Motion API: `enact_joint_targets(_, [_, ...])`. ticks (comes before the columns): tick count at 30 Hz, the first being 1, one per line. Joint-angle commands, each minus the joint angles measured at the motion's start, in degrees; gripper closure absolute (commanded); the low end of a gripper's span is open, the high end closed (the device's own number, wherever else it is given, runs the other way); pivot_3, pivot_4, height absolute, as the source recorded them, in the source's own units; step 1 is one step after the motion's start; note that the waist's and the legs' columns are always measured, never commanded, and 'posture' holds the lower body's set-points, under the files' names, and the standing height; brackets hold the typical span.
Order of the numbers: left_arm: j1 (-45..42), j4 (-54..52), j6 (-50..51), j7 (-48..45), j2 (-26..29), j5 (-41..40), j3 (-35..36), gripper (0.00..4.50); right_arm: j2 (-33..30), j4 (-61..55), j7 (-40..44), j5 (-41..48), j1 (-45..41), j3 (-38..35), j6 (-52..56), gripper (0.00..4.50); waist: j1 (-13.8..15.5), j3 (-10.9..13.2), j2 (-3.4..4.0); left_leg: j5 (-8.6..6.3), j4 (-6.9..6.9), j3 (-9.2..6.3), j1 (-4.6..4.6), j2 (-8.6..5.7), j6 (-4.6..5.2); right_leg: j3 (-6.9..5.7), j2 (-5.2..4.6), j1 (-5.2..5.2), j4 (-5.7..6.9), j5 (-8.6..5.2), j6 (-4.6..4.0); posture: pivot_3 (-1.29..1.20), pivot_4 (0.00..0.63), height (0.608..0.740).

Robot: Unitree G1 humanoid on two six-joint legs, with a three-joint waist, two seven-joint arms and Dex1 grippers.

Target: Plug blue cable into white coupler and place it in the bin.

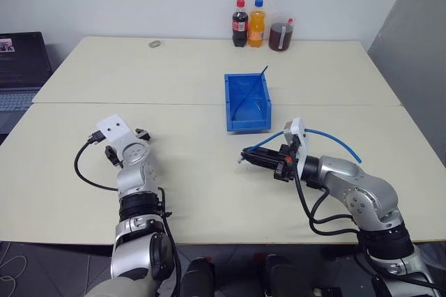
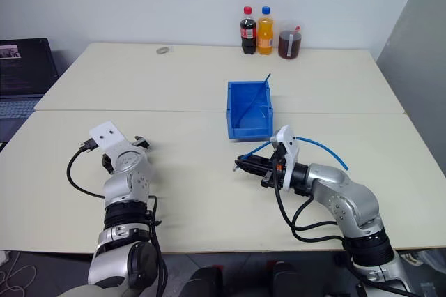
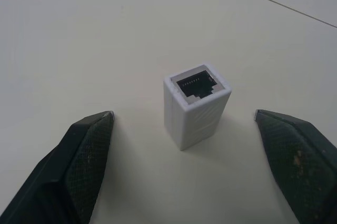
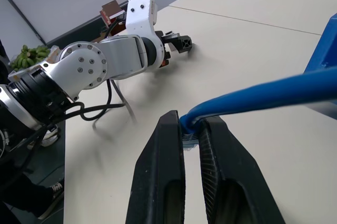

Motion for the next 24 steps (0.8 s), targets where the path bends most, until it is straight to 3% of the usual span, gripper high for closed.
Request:
enact_joint_targets(1, [-1.4,0.4,-2.3,-1.1,1.3,-0.4,0.2,0.35,-0.2,-2.0,0.4,0.9,-0.2,-1.5,-0.4,4.39,0.0,0.0,0.0,0.0,0.0,0.0,0.0,0.0,0.0,0.0,0.0,0.0,0.0,0.0,0.0,0.0,0.15,0.74])
enact_joint_targets(16, [-2.0,3.2,-4.8,-3.0,3.1,0.2,-0.7,3.5,-0.2,-2.5,0.0,0.9,0.3,-1.6,-0.2,4.4,0.0,0.0,0.0,0.0,0.0,0.0,0.0,0.0,0.0,0.0,0.0,0.0,0.0,0.01,-0.01,0.0,0.15,0.74])
enact_joint_targets(24, [1.7,-2.7,-2.1,-9.3,2.7,-4.2,0.0,3.51,-0.3,-3.0,-0.4,0.6,0.7,-1.7,-0.4,4.4,0.0,0.0,0.0,0.0,0.0,0.0,0.01,0.0,-0.01,0.0,-0.01,0.0,0.0,0.01,-0.02,0.0,0.15,0.74])
